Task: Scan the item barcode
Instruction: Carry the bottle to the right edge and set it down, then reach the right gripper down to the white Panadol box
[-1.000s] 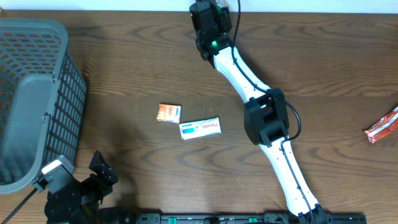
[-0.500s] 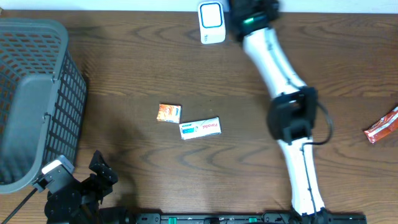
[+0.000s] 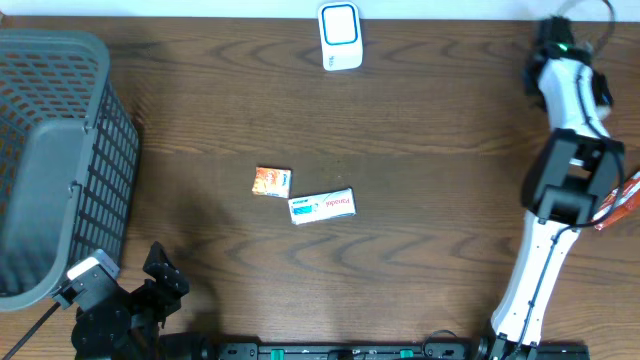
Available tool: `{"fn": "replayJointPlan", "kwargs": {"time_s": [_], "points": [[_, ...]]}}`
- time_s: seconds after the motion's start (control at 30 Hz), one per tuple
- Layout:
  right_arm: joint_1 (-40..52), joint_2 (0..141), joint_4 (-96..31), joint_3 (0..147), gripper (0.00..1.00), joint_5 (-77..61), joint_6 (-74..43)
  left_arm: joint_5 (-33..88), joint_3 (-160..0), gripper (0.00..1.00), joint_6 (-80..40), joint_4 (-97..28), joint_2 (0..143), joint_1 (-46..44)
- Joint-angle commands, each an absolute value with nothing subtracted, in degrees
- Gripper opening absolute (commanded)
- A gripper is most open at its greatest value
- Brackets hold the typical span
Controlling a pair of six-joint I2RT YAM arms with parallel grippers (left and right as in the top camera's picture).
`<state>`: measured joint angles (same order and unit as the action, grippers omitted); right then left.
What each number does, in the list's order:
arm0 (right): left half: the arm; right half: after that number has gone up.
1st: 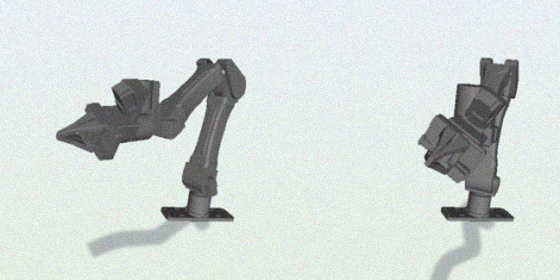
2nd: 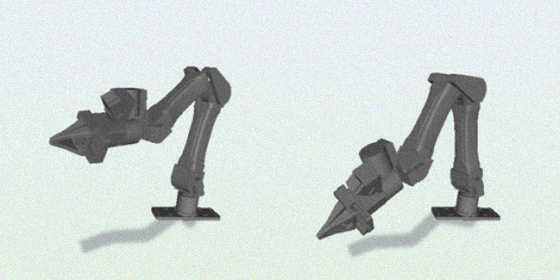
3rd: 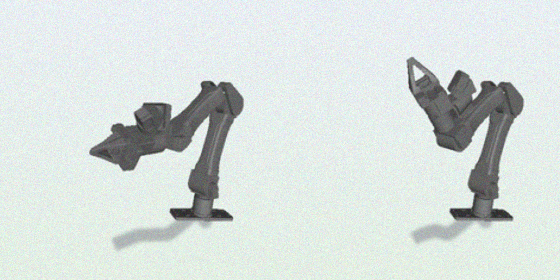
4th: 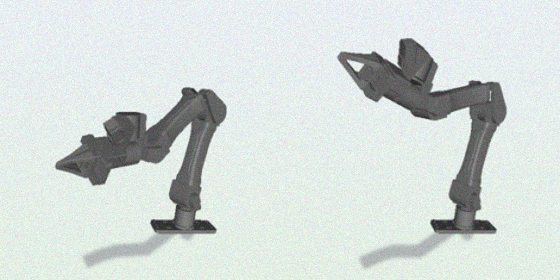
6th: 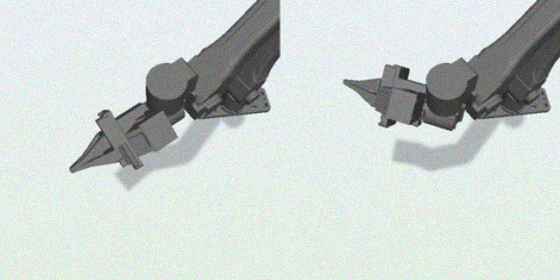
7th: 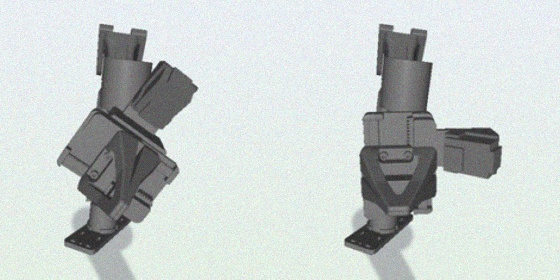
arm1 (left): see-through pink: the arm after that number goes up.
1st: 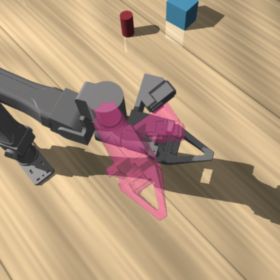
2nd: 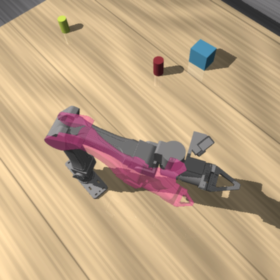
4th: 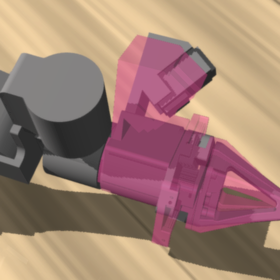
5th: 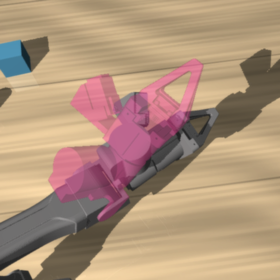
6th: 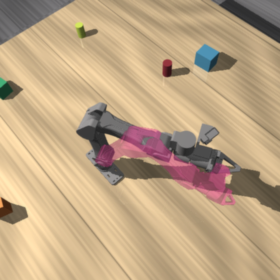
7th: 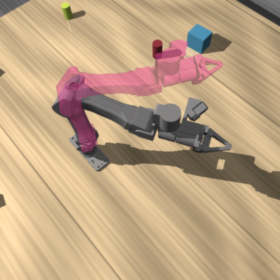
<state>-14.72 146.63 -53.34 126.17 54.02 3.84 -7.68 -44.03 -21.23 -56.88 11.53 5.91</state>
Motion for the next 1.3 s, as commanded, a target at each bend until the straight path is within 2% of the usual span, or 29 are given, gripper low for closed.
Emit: {"fn": "replayJointPlan", "kwargs": {"time_s": [0.0,0.17,0.2,0.27,0.33,0.6,0.73,0.93,1.13,1.27], "points": [[-17.8,145.1,-54.8,123.6,0.55,46.4,-5.1,-8.2,-44.0,0.87,-21.7,-57.0,11.5,6.2],[-24.1,145.1,-57.7,123.0,0.58,17.7,-14.3,-8.2,-44.0,0.87,-21.7,-57.0,11.5,6.2],[-25.3,145.1,-57.7,123.0,0.63,12.2,-15.0,-8.2,-44.0,0.87,-21.7,-57.0,11.5,6.2],[-27.3,145.1,-57.8,123.0,0.85,4.9,-15.9,-8.2,-44.0,0.87,-21.7,-57.0,11.5,6.2],[-29.2,145.1,-58.2,123.0,0.99,0.7,-16.3,-8.2,-44.0,0.88,-21.7,-57.0,11.5,6.2],[-34.5,139.8,-64.5,125.1,0.99,-2.5,-16.3,-8.2,-44.0,0.87,-21.7,-57.0,11.5,6.2],[-35.5,130.6,-65.6,127.6,0.99,-2.5,-16.4,-8.2,-44.0,0.87,-21.7,-57.0,11.5,6.2],[-33.4,113.0,-66.2,127.8,0.99,-2.5,-25.4,-8.2,-44.0,0.88,-21.7,-57.0,11.5,6.2],[-20.9,103.5,-73.3,127.8,0.99,-4.7,-25.4,-8.2,-44.0,0.87,-21.7,-57.0,11.5,6.2],[-7.0,105.1,-79.6,127.7,0.99,-18.6,-12.6,-8.2,-44.0,0.87,-21.7,-57.0,11.5,6.2]]}}
